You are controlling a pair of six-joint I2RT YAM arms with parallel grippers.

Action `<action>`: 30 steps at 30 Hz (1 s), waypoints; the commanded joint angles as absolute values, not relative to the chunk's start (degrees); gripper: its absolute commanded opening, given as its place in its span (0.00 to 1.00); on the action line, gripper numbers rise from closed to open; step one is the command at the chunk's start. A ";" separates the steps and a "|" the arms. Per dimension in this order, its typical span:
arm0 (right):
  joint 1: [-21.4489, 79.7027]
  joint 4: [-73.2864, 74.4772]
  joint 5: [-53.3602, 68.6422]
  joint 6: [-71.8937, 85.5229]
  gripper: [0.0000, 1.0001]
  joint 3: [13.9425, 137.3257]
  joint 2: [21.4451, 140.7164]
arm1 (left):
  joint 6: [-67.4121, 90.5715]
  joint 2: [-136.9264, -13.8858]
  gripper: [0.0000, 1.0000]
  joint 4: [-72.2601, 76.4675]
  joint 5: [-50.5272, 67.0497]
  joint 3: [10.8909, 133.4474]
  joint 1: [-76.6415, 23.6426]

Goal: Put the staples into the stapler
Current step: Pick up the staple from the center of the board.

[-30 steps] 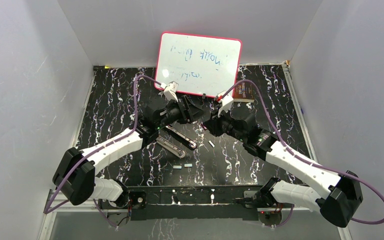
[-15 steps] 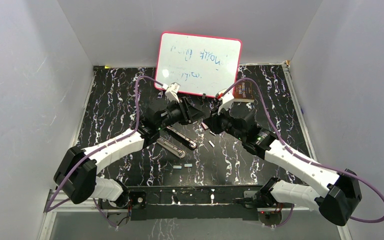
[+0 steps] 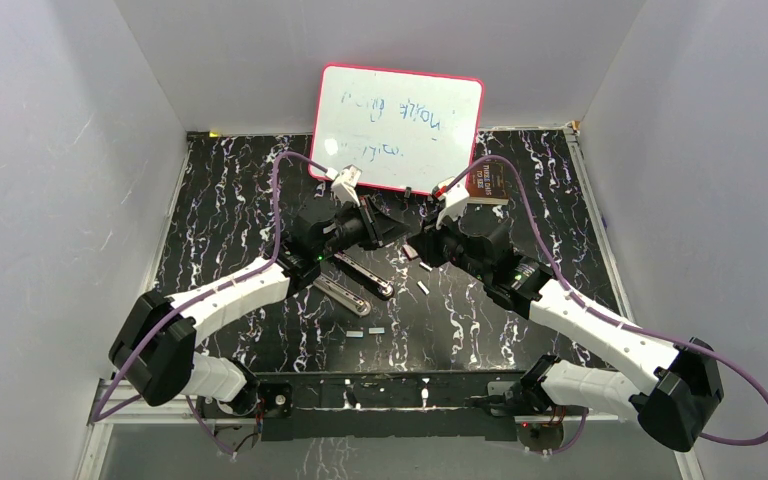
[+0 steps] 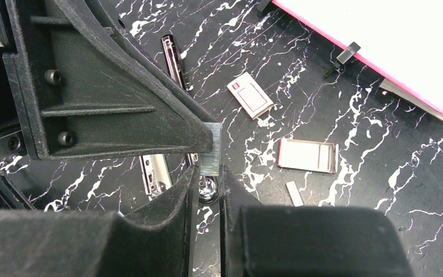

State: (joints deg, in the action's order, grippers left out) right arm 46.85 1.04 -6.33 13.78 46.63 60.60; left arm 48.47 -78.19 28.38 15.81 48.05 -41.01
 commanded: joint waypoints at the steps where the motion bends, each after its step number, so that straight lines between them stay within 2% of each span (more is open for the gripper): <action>1: 47.15 -3.17 -6.42 14.49 0.21 49.39 60.21 | 48.63 -77.65 0.02 30.81 17.22 47.60 -41.47; 6: 47.17 -3.00 -6.41 15.30 0.45 48.45 58.04 | 47.75 -76.82 0.00 30.98 17.47 47.75 -41.38; 11: 47.07 -1.40 -8.98 17.25 0.61 47.24 53.01 | 44.72 -74.71 0.00 30.90 17.47 48.35 -41.34; 14: 46.58 -0.61 -10.66 18.64 0.64 47.08 50.58 | 42.08 -73.27 0.00 30.41 18.42 49.07 -41.40; 17: 43.31 -2.14 -5.14 20.55 0.64 46.71 49.75 | 40.21 -71.62 0.00 30.81 20.21 49.30 -41.20; 24: 26.33 -18.33 28.62 30.98 0.63 43.97 50.14 | 36.28 -67.51 0.00 32.52 26.99 50.20 -39.78; 30: 20.51 -41.79 49.69 45.54 0.64 41.26 53.98 | 34.95 -66.47 0.00 35.60 36.59 52.97 -37.54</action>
State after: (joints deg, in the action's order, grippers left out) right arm 22.24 -19.84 29.93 34.04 41.85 51.94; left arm 37.60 -68.23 31.31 28.47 48.93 -38.76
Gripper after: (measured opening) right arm 0.632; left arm 0.078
